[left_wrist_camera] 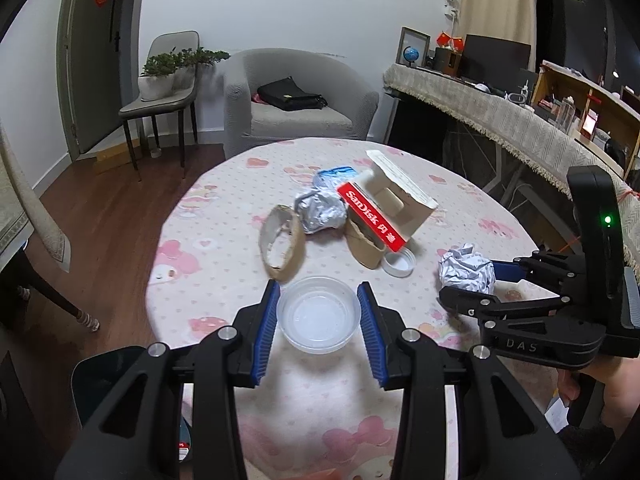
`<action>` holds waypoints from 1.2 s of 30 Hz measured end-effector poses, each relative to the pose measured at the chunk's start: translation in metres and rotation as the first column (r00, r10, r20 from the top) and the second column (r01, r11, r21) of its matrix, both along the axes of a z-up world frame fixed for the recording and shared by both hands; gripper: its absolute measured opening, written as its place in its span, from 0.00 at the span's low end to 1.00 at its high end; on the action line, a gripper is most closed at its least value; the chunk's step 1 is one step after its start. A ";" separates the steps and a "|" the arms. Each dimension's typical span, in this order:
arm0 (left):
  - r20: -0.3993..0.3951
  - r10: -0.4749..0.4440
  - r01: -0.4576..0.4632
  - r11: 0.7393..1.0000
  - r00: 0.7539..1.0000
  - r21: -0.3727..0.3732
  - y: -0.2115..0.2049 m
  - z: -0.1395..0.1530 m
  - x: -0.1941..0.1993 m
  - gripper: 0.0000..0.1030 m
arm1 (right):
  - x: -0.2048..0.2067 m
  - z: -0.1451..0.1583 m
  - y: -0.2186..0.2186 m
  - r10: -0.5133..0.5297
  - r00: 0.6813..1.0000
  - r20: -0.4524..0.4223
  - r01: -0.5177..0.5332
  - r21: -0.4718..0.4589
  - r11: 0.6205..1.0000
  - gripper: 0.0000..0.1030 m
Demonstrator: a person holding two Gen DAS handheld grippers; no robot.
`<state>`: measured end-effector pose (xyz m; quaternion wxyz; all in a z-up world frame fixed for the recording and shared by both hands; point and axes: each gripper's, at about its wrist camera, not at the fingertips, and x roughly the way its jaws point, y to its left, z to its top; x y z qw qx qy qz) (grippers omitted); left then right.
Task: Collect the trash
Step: 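Lift the clear container with the left tool while the right tool grasps the crumpled paper ball, then carry both items over the teal bin and open the left tool to drop the clear container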
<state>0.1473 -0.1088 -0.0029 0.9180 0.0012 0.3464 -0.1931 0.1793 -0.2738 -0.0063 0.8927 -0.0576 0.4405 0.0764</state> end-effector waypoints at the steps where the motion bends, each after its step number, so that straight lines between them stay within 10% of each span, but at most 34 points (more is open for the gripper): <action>1: 0.000 0.004 -0.004 1.000 1.000 -0.003 0.003 0.001 0.000 0.41 | 0.000 0.001 0.001 0.000 1.000 0.004 0.000 0.002 1.000 0.52; 36: -0.061 0.266 -0.264 0.964 0.962 0.041 0.164 -0.023 -0.010 0.41 | -0.001 0.039 0.151 0.232 0.968 0.098 -0.238 0.062 0.969 0.52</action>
